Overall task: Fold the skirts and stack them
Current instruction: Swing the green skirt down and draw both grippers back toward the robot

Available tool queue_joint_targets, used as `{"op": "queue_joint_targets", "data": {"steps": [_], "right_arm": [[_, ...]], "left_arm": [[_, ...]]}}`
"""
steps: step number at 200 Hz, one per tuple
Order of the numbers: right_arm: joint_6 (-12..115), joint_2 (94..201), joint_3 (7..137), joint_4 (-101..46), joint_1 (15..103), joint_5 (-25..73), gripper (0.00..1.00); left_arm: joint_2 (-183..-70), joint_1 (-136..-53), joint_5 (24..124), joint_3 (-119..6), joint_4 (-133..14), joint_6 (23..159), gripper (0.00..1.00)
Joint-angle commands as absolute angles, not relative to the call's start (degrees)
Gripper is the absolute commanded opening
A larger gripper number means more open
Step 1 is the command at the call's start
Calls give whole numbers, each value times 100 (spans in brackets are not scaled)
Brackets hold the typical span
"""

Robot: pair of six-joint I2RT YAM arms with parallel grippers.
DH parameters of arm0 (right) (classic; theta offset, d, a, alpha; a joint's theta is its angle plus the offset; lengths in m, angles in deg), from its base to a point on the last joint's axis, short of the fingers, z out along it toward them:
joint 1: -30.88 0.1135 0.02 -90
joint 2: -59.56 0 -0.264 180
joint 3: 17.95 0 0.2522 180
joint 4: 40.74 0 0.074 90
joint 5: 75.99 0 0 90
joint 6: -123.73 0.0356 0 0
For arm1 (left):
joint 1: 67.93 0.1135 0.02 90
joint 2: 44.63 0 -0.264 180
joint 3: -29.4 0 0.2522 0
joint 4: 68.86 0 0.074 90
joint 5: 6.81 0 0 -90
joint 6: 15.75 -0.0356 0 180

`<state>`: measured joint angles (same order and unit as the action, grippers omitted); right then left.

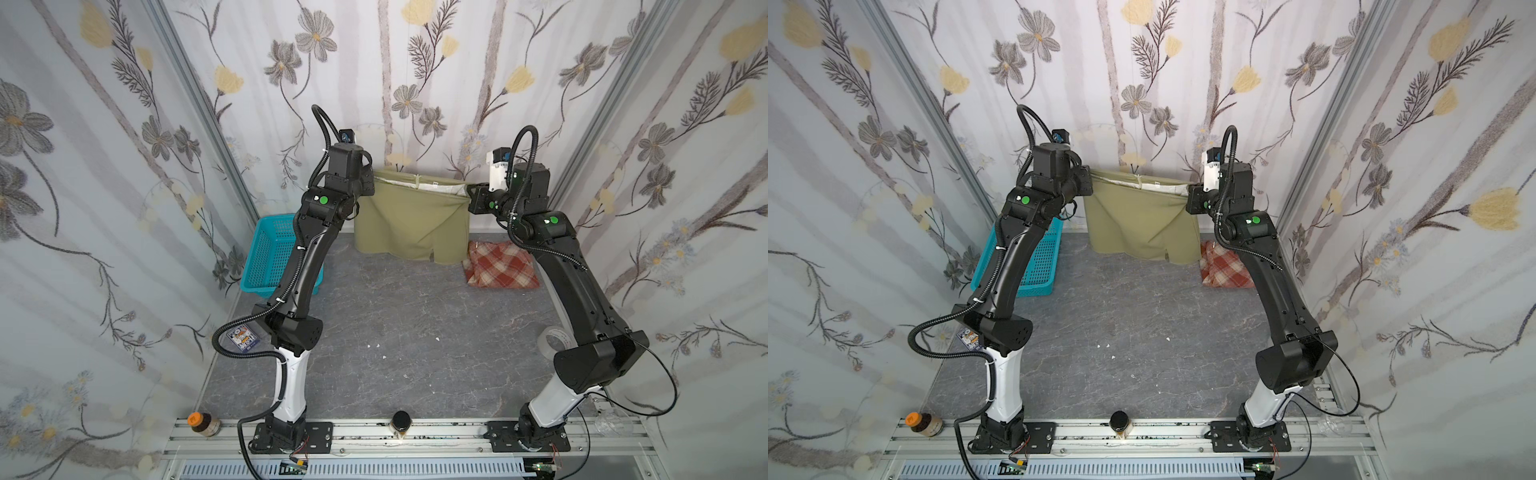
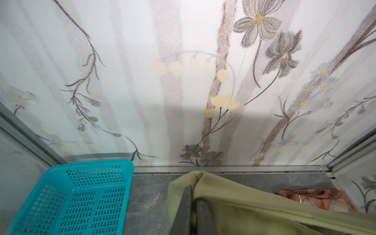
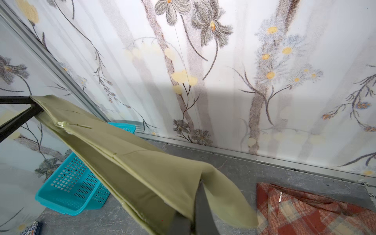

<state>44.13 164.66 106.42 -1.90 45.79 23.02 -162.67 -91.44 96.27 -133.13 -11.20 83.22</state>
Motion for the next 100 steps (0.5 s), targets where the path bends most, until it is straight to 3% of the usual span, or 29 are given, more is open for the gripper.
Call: {"op": "queue_joint_targets", "data": {"steps": [1,58,100], "right_arm": [[4347,16161,10013,-164,4553,1763,0],[5171,14043,5327,-1945,5141,1552,0],[6151,13341,3249,-2259,5940,1500,0]], "left_arm": [[-15823,-9041,9971,-12454,-1341,8892,0],[-13212,-9372,9931,-6564,-3127,10066,0],[-11740,-9815,9638,-4001,-3322,11097,0]]}}
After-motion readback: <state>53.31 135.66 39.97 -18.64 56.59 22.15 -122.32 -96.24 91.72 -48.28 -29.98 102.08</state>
